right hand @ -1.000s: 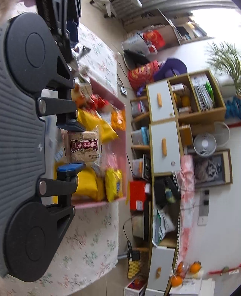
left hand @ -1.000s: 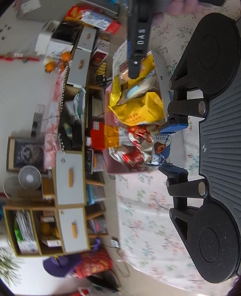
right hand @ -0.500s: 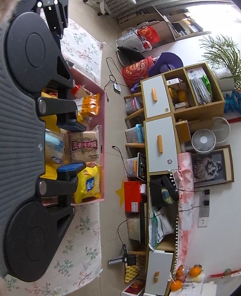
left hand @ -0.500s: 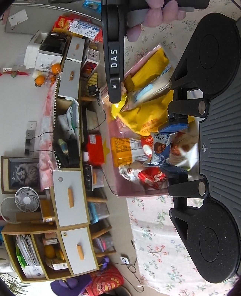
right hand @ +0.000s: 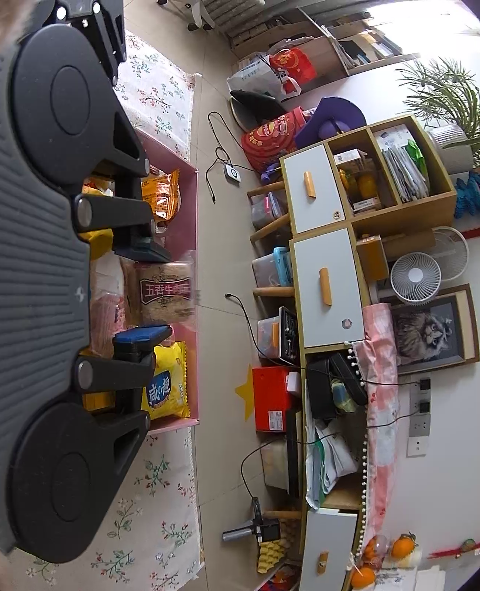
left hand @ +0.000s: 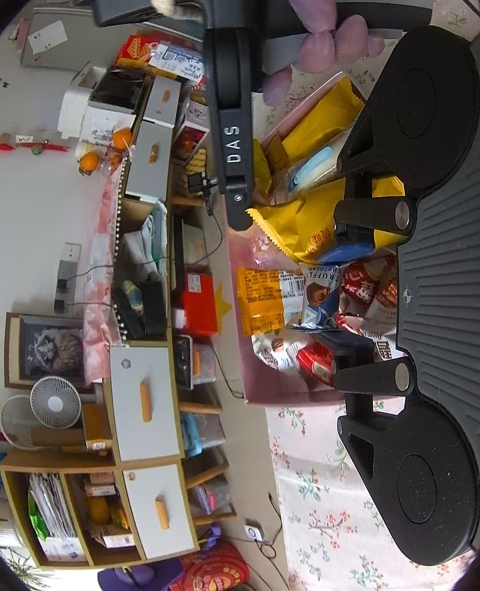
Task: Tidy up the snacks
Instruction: 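Open the left tool over the box while the right tool releases the cake square inside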
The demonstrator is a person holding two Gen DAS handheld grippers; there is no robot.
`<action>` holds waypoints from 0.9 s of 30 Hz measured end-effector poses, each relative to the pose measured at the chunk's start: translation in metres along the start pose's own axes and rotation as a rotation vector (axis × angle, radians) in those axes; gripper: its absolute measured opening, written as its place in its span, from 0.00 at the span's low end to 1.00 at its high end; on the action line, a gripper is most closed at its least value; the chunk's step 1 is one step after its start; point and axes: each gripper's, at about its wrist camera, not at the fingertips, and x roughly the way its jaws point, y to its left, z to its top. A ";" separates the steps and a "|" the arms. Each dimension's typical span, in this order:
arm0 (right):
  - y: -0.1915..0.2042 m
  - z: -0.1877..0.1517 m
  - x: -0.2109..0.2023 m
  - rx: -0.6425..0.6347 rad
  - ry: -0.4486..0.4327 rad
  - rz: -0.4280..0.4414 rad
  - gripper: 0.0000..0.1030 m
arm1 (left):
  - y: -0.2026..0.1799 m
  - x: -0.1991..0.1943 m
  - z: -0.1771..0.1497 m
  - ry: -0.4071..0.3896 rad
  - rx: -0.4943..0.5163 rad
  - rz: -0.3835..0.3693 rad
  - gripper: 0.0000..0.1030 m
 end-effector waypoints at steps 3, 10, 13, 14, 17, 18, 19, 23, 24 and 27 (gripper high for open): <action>0.000 0.002 -0.001 -0.003 -0.014 -0.011 0.49 | -0.002 0.000 -0.002 -0.020 0.009 0.022 0.47; -0.004 0.005 -0.008 0.002 -0.004 -0.024 0.62 | 0.003 -0.009 -0.002 -0.045 -0.030 0.048 0.85; -0.005 0.002 -0.014 0.003 -0.008 -0.028 0.69 | 0.000 -0.017 -0.001 -0.047 -0.049 0.046 0.89; -0.006 0.001 -0.017 0.008 -0.008 -0.034 0.70 | -0.002 -0.020 -0.002 -0.045 -0.050 0.047 0.90; -0.010 -0.003 -0.025 0.031 0.001 -0.043 0.76 | -0.010 -0.033 -0.002 -0.034 -0.050 0.057 0.93; -0.010 -0.004 -0.029 0.037 0.003 -0.044 0.78 | -0.013 -0.038 -0.002 -0.033 -0.052 0.060 0.94; -0.011 -0.005 -0.033 0.041 0.005 -0.048 0.79 | -0.016 -0.043 -0.003 -0.033 -0.055 0.064 0.94; -0.010 -0.011 -0.053 0.029 -0.003 -0.096 0.89 | -0.026 -0.062 -0.010 -0.010 -0.082 0.082 0.96; -0.009 -0.014 -0.059 0.025 -0.003 -0.109 0.90 | -0.028 -0.066 -0.012 -0.002 -0.089 0.091 0.96; -0.008 -0.018 -0.069 0.017 0.012 -0.133 0.92 | -0.034 -0.080 -0.017 0.028 -0.119 0.117 0.96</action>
